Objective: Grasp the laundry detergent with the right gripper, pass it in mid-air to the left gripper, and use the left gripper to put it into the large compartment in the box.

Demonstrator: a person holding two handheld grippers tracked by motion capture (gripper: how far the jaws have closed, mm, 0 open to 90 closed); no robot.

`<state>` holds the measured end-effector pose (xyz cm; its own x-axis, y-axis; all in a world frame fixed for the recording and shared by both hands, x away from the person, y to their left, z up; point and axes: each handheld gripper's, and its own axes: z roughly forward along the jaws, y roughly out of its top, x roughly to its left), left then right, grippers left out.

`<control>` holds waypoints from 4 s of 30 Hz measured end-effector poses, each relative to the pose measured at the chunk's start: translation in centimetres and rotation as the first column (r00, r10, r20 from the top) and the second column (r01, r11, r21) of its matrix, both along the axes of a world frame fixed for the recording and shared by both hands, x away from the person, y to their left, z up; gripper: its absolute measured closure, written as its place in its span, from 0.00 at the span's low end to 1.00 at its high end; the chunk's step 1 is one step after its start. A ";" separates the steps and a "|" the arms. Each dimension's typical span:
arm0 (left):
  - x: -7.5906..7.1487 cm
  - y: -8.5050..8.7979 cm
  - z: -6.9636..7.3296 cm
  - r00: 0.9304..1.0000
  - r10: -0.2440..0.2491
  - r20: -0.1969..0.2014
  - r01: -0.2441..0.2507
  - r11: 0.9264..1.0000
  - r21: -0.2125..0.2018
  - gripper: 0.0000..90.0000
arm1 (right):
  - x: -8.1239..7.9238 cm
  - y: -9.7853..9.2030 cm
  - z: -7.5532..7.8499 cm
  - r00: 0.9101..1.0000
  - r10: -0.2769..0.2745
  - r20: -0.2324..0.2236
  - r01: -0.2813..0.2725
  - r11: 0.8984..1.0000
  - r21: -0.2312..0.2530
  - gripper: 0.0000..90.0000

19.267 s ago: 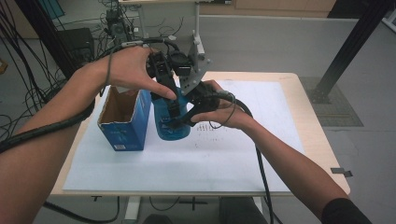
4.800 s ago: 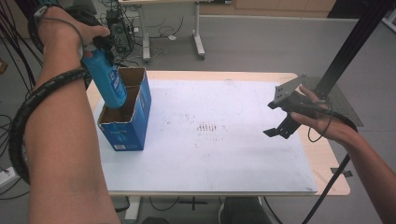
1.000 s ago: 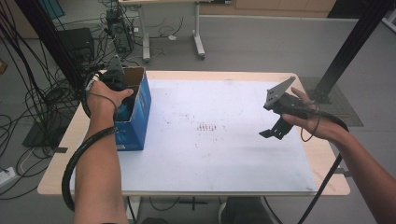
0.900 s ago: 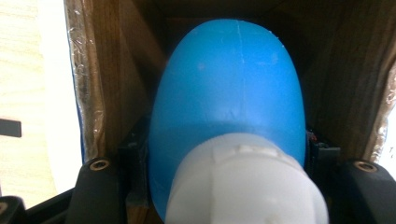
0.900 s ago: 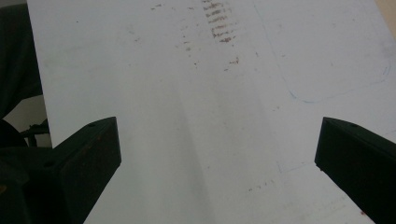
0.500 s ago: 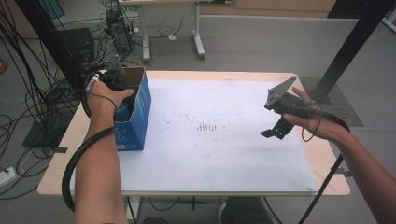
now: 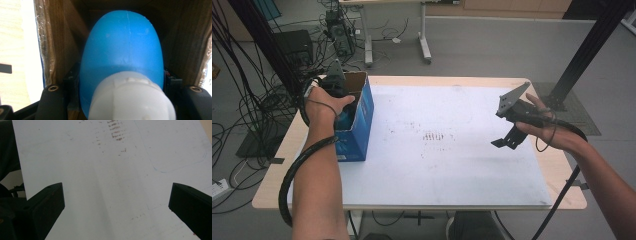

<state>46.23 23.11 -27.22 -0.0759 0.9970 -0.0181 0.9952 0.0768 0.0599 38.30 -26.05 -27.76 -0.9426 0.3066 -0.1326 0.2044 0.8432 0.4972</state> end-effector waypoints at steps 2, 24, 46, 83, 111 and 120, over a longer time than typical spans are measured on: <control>0.0 0.0 0.0 1.000 0.000 -0.001 0.000 1.000 0.001 0.41 | 0.0 0.0 0.0 1.000 0.000 0.001 0.000 1.000 0.001 0.00; 0.1 0.0 0.0 1.000 0.006 -0.004 -0.006 1.000 0.002 0.41 | 0.0 -0.3 0.1 1.000 -0.002 0.002 0.002 1.000 0.003 0.00; 0.0 -0.1 0.0 1.000 0.011 0.001 -0.011 1.000 -0.002 0.40 | -0.1 -0.2 0.1 1.000 0.010 0.001 -0.010 1.000 -0.002 0.00; -3.0 -1.0 5.7 0.995 -0.044 0.085 0.046 0.999 -0.018 0.26 | 0.4 0.7 0.2 1.000 0.002 -0.005 -0.002 1.000 -0.004 0.00; -2.8 -10.1 8.9 0.953 -0.247 0.174 0.257 0.966 -0.035 0.12 | 2.3 1.4 2.2 1.000 -0.020 0.015 0.021 0.996 -0.086 0.00; -2.0 -12.7 8.6 0.941 -0.292 0.171 0.300 0.954 -0.023 0.12 | 2.6 1.1 2.3 0.999 -0.030 0.010 0.031 0.995 -0.090 0.00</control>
<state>44.19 10.45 -18.66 0.2307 0.9715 -0.0540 0.9502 -0.2129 0.2277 40.89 -24.91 -25.42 -0.9316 0.3218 -0.1691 0.2268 0.8782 0.4212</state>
